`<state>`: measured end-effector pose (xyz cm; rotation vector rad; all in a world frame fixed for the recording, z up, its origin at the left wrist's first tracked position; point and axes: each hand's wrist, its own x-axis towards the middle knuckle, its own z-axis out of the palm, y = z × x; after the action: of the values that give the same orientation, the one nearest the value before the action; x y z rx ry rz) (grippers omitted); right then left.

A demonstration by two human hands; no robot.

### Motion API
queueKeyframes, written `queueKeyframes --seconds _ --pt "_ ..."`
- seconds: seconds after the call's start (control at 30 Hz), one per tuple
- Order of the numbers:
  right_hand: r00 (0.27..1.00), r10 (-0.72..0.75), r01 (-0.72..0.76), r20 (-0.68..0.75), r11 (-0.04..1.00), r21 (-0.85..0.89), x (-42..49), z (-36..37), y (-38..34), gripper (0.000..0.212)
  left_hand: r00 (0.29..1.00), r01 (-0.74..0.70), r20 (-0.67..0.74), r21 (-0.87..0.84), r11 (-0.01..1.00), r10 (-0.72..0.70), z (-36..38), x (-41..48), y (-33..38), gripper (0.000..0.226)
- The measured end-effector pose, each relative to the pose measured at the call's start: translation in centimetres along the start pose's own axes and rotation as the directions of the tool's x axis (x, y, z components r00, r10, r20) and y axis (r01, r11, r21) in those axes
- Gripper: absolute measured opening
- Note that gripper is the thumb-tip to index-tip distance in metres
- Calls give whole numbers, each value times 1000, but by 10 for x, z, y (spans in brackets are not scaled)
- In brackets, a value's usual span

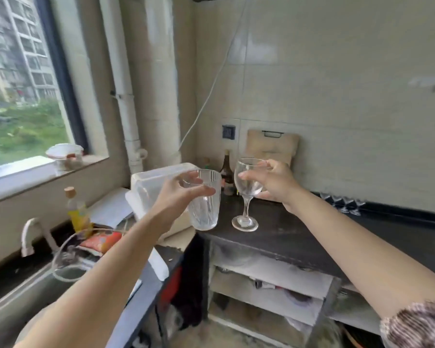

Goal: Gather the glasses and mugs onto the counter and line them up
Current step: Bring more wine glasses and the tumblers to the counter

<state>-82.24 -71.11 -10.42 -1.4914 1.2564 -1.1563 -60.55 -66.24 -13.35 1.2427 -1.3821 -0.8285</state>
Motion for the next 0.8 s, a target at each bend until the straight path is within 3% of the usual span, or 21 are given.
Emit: queueKeyframes --seconds 0.07,0.23,0.3,0.4,0.8 --pt "999 8 -9 -33 1000 -30 25 -29 16 37 997 -10 76 -5 1000 10 36 36 -13 47" --pt "990 71 -80 -119 994 -75 91 -92 54 26 973 37 228 -33 999 -28 122 131 -42 62" --pt "980 106 -124 -171 988 -97 113 -115 73 31 959 50 281 -37 998 -38 155 164 -52 65" --pt "951 157 -189 -265 977 -98 139 -152 101 54 937 61 346 -48 997 -41 205 206 -65 63" --pt "859 227 -309 -459 944 -113 208 -301 209 63 855 142 507 -35 989 -105 396 286 -107 68"
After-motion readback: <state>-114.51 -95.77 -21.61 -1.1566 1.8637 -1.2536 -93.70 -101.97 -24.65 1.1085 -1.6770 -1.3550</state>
